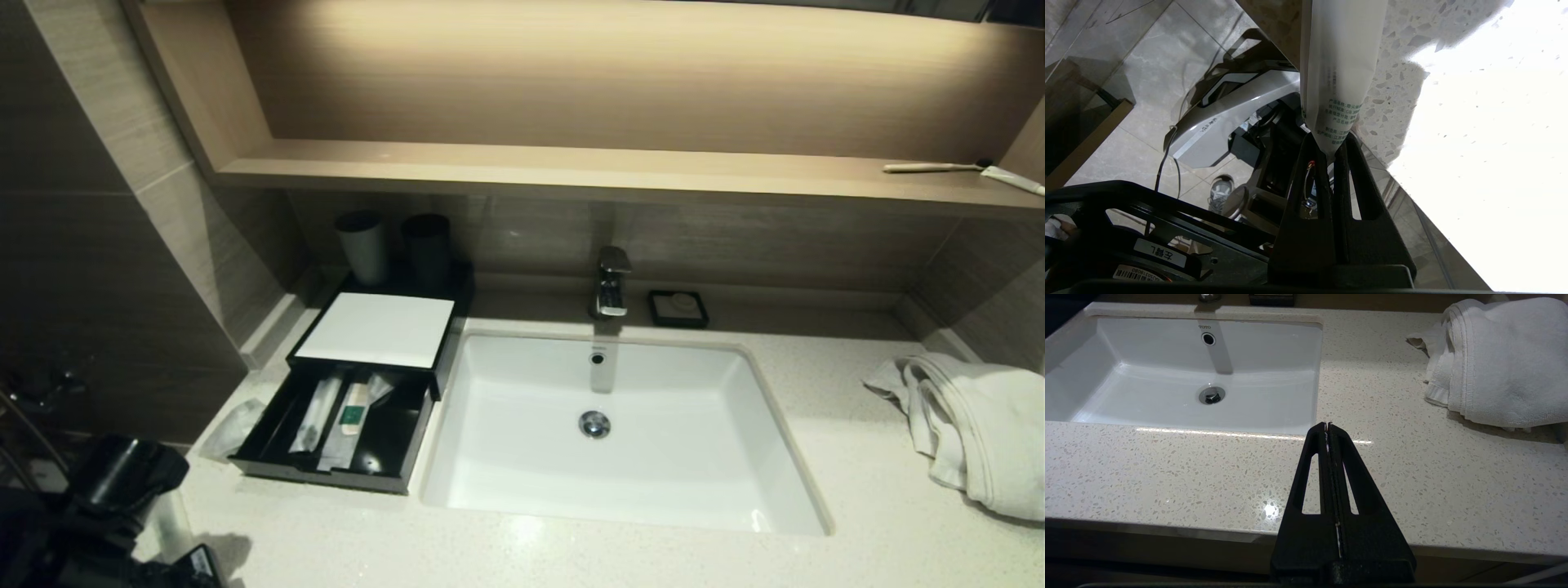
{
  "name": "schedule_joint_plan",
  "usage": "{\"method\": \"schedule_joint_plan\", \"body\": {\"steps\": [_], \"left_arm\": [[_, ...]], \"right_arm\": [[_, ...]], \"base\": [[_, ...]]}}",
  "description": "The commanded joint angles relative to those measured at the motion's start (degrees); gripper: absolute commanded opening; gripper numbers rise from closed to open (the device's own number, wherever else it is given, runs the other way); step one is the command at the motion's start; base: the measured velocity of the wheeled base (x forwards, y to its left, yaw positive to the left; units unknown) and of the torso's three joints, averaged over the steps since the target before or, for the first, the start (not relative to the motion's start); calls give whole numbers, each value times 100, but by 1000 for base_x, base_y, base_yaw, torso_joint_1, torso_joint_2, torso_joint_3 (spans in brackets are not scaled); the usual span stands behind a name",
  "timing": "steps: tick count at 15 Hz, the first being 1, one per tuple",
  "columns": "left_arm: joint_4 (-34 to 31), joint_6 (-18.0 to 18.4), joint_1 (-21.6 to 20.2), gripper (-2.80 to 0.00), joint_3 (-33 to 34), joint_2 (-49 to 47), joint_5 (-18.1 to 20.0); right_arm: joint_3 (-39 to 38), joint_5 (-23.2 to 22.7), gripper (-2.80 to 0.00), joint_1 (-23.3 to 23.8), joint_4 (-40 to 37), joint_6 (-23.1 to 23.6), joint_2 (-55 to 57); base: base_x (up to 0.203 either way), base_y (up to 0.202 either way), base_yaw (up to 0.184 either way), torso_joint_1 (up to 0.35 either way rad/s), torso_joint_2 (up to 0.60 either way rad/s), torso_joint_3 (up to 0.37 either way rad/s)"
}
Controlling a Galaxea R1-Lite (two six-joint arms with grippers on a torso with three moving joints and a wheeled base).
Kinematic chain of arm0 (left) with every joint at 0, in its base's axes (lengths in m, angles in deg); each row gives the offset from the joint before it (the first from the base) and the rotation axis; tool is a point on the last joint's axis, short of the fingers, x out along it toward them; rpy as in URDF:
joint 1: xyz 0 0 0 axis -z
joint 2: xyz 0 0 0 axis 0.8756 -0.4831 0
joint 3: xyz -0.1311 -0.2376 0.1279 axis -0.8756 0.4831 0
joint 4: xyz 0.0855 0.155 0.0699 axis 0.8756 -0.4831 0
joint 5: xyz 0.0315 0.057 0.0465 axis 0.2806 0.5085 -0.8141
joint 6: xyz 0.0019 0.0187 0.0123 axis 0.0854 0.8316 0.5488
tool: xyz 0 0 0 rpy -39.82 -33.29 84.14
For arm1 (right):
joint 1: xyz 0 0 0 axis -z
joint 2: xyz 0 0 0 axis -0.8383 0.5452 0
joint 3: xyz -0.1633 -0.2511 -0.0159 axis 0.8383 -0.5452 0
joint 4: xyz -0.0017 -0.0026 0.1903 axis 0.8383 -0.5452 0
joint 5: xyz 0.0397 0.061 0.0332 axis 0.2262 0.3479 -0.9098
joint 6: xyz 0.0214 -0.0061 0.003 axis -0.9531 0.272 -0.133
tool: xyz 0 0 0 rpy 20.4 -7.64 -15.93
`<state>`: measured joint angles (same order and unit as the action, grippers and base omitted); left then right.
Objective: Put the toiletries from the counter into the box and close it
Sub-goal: Pick up the bathroom toiletry
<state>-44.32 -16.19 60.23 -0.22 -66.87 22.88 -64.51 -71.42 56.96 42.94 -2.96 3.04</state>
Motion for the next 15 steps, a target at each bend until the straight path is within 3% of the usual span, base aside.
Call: {"method": "schedule_joint_plan", "body": {"steps": [1, 11, 15], "left_arm": [[-3, -27, -1, -280, 8, 28, -1], [-239, 64, -9, -280, -88, 917, -105], [-666, 448, -9, -280, -247, 1393, -151]], "right_arm": [[0, -7, -280, 0, 1, 0, 0], [0, -7, -280, 0, 1, 0, 0], [0, -7, -280, 0, 1, 0, 0]], "base": [[0, 0, 0, 0, 0, 0], [0, 0, 0, 0, 0, 0], [0, 0, 0, 0, 0, 0]]}}
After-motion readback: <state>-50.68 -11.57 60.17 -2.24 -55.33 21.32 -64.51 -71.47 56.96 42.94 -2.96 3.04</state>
